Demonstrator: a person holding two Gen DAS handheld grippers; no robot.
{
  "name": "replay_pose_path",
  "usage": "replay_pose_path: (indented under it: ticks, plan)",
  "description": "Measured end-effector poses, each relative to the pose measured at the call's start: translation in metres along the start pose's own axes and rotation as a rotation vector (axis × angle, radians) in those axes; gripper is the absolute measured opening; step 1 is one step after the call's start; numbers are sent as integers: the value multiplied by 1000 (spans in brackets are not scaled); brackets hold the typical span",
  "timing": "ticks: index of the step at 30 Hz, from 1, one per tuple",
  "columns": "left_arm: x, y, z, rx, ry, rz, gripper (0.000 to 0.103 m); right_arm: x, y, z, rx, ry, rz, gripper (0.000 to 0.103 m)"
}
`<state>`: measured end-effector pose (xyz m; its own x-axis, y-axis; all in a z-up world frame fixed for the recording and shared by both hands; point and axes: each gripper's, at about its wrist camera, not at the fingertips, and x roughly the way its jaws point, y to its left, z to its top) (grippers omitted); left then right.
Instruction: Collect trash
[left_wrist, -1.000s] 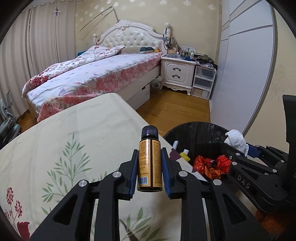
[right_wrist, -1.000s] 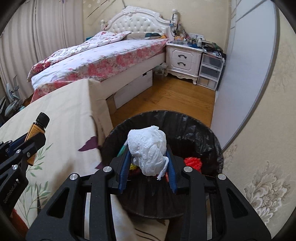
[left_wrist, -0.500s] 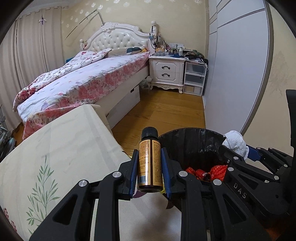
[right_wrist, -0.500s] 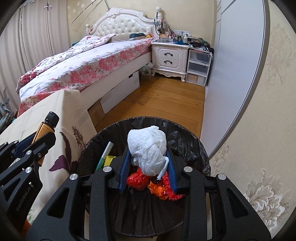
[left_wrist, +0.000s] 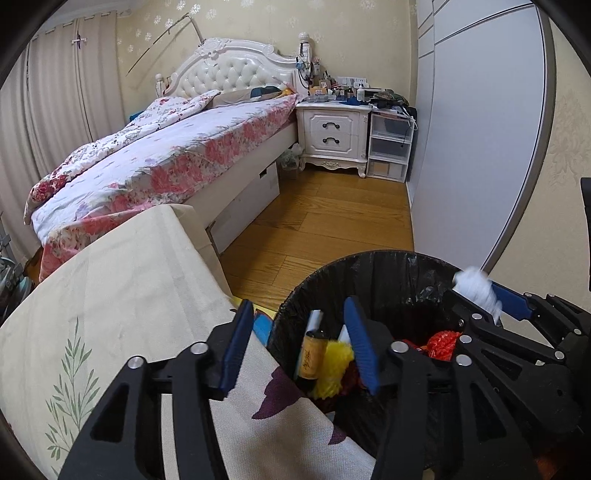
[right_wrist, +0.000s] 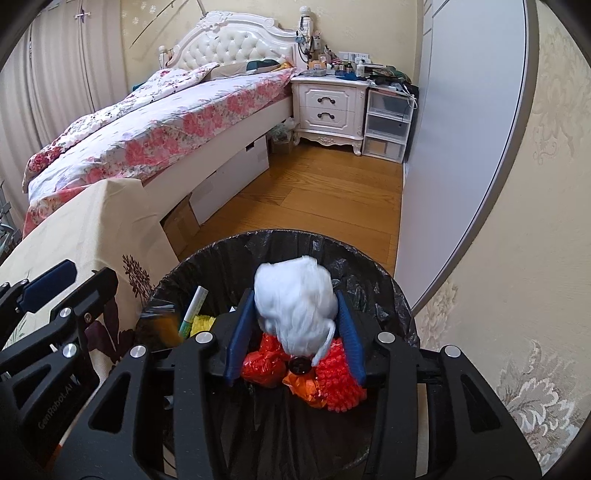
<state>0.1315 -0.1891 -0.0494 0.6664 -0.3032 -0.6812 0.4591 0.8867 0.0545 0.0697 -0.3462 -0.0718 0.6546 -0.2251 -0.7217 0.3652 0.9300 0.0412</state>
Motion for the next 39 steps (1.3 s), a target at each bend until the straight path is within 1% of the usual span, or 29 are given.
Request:
replay_pose_path:
  ticks: [2, 7, 9, 11, 14, 20, 23, 29, 37, 39]
  plan:
    - [0, 1, 0, -8, -2, 5, 60, 0, 0, 0, 1, -3, -5, 52]
    - [-3, 3, 0, -14, -13, 16, 73, -1, 0, 1, 2, -8, -14, 55]
    - [-5, 4, 0, -17, -17, 21, 73, -4, 0, 2, 3, -16, -19, 61]
    - [-7, 7, -1, -24, -18, 25, 75, -7, 0, 3, 2, -22, -22, 62]
    - [-11, 12, -2, -40, -19, 26, 76, -13, 0, 2, 2, -34, -25, 67]
    - [-27, 19, -8, -50, -36, 43, 77, -23, 2, -2, -2, -43, -23, 69]
    - [-35, 23, -12, -56, -40, 53, 77, -29, 5, -6, -7, -44, -20, 74]
    - [-56, 28, -22, -75, -55, 58, 79, -45, 15, -17, -35, -52, -7, 75]
    - [-89, 38, -36, -99, -94, 76, 80, -71, 27, -31, -66, -81, 13, 76]
    - [-95, 40, -40, -107, -99, 82, 80, -77, 29, -34, -75, -86, 17, 78]
